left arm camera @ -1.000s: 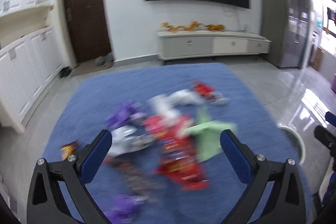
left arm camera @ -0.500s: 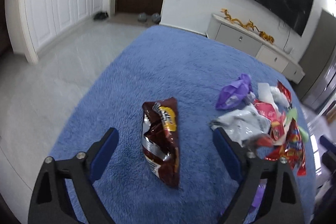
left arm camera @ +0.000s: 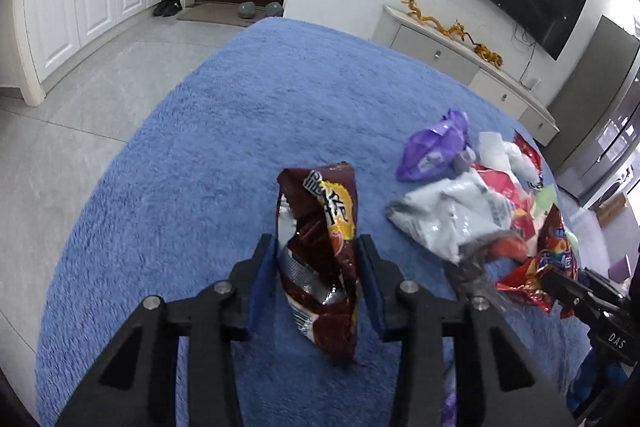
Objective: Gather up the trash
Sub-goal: 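Grasp the brown chip bag with the left tool while the right tool grasps the red wrapper, then carry both wrappers over the black bin and open both tools to drop them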
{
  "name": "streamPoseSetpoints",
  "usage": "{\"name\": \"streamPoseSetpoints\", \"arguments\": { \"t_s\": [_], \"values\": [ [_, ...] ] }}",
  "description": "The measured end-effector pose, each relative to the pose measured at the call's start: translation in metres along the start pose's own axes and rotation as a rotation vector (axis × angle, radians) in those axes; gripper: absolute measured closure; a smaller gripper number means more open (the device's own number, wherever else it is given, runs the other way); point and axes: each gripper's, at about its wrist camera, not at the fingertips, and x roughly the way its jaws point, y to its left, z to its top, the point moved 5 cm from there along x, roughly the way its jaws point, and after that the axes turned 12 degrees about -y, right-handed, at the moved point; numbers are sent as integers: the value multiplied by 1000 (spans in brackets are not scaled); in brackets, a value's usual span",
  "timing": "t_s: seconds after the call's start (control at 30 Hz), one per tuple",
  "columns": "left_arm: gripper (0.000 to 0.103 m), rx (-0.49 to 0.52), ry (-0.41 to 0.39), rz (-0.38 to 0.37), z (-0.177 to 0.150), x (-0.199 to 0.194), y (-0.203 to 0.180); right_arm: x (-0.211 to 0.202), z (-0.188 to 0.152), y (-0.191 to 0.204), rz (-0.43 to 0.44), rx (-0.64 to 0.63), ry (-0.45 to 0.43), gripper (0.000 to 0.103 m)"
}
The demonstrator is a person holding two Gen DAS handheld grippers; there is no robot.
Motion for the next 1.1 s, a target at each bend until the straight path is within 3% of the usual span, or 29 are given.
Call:
{"name": "streamPoseSetpoints", "arguments": {
  "t_s": [0.2,0.37,0.6,0.77,0.87,1.1],
  "values": [
    [73,0,0,6,-9,-17,-8,-30,-8,7,40,5,-43,82],
    [75,32,-32,24,-11,-37,-20,-60,-13,10,59,10,-94,83],
    [76,88,-118,3,10,-72,-53,-112,-3,-19,0,50,-217,83],
    [76,206,-163,-80,28,-86,-122,-171,12,-77,-139,109,-349,83],
    [76,288,-161,-164,32,-83,-182,-208,11,-125,-247,182,-421,83],
    [76,474,-77,-399,10,-53,-351,-267,-27,-237,-549,312,-452,83]
  ]
}}
